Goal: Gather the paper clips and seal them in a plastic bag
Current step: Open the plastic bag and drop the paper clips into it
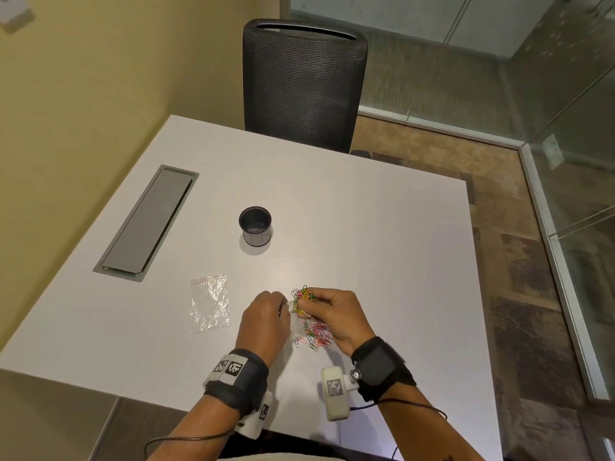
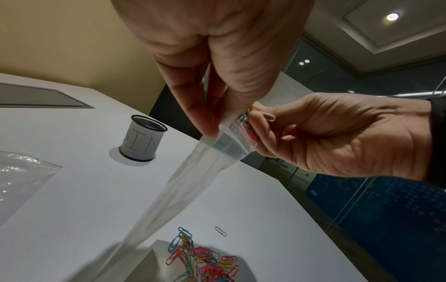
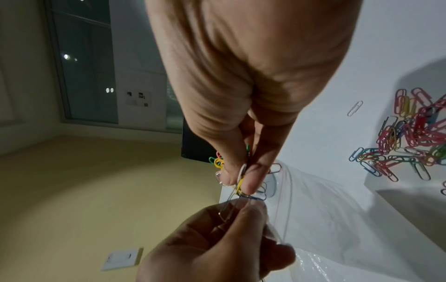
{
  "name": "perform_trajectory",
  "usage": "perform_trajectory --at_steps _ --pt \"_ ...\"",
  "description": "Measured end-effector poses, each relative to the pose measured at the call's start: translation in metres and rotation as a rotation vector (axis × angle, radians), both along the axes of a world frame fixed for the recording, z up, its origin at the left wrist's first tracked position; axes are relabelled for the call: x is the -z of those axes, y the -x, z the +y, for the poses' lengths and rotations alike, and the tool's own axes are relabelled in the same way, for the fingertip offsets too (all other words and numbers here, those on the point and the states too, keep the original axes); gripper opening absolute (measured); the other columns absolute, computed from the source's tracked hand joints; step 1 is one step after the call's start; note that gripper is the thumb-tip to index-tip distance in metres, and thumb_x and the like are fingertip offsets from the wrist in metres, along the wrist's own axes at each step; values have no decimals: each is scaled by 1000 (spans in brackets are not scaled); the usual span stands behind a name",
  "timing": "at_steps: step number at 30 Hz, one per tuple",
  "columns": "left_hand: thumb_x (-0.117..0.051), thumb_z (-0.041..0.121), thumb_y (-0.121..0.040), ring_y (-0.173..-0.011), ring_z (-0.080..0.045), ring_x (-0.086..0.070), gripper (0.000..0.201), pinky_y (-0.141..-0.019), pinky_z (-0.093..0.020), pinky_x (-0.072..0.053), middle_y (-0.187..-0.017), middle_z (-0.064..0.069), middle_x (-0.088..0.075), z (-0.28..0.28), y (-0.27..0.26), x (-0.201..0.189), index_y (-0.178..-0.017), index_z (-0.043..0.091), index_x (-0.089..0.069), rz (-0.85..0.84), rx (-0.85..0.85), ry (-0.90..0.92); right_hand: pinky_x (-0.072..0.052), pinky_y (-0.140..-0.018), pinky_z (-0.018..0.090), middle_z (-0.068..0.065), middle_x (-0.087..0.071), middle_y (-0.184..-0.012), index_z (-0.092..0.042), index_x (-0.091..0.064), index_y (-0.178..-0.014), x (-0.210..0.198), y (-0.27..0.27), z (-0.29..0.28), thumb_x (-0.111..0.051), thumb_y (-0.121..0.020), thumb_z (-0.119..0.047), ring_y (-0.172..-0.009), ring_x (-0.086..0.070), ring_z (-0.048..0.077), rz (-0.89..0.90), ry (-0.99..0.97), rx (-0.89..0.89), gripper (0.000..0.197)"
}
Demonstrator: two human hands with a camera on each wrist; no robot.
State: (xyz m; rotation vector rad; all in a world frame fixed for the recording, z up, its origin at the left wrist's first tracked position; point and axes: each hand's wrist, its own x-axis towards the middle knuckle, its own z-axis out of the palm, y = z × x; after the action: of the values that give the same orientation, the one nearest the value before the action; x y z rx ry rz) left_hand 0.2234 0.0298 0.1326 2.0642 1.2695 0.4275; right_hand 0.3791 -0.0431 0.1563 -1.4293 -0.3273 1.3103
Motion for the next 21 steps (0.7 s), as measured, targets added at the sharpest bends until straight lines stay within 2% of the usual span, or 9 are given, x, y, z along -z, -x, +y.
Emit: perform_trajectory --at_steps 2,5,7,10,12,15,17,19,21 --pt "-71 5 -96 -79 -33 -65 8 -71 -33 -45 -82 -11 -68 0 -1 -2 -88 5 -74 -20 -24 8 -65 -93 39 20 -82 -106 1 -80 -115 -2 1 -1 -81 -88 6 -98 -80 34 -36 21 -10 28" --pt "-72 3 -93 -75 -32 -64 9 -69 -35 -49 -78 -10 -70 2 -2 -5 -84 5 -75 -58 -48 26 -64 -97 42 16 -83 -102 -10 -84 -107 -5 4 -1 -83 -87 4 -102 -80 36 -99 48 -26 24" --pt "-73 0 -90 -69 -28 -62 11 -66 -35 -51 -73 -9 -72 4 -2 -6 -80 5 -76 -88 -64 34 -65 -95 41 15 -84 -99 -18 -86 -98 -7 7 -1 -83 -87 4 -96 -81 30 -127 56 -27 25" --pt "-75 0 -87 -64 -28 -64 12 -63 -35 -53 -68 -8 -73 8 -1 -7 -77 6 -77 -119 -80 52 -66 -92 38 12 -84 -95 -21 -85 -94 -8 10 -1 -84 -86 4 -88 -79 22 -202 65 -33 27" --pt "-75 1 -88 -63 -28 -67 13 -63 -38 -58 -65 -6 -72 8 -1 -8 -77 7 -78 -128 -78 74 -66 -88 32 7 -85 -93 -17 -86 -97 -9 11 0 -86 -85 2 -85 -80 15 -291 87 -59 23" --pt "-73 1 -89 -62 -28 -70 14 -64 -41 -61 -64 -4 -72 8 0 -8 -78 8 -78 -144 -83 100 -60 -81 16 -5 -83 -94 -12 -85 -110 -10 13 1 -86 -86 -4 -82 -77 -1 -446 104 -153 25" --pt "-72 1 -88 -61 -28 -72 15 -65 -42 -62 -65 -4 -73 8 0 -7 -77 9 -78 -158 -99 107 -56 -80 8 -6 -82 -98 -12 -83 -115 -12 13 3 -86 -87 -8 -80 -74 -6 -565 115 -216 28" --pt "-72 1 -89 -61 -29 -73 16 -65 -44 -63 -66 -4 -74 8 1 -6 -76 10 -78 -170 -117 119 -53 -79 3 1 -83 -103 -10 -83 -116 -16 13 5 -85 -88 -8 -81 -73 -2 -664 114 -251 28" --pt "-73 1 -89 -61 -30 -74 15 -65 -46 -64 -68 -5 -74 9 2 -5 -78 9 -78 -183 -135 123 -56 -81 9 7 -83 -106 -7 -83 -115 -22 14 7 -84 -89 -7 -87 -76 11 -757 112 -291 26"
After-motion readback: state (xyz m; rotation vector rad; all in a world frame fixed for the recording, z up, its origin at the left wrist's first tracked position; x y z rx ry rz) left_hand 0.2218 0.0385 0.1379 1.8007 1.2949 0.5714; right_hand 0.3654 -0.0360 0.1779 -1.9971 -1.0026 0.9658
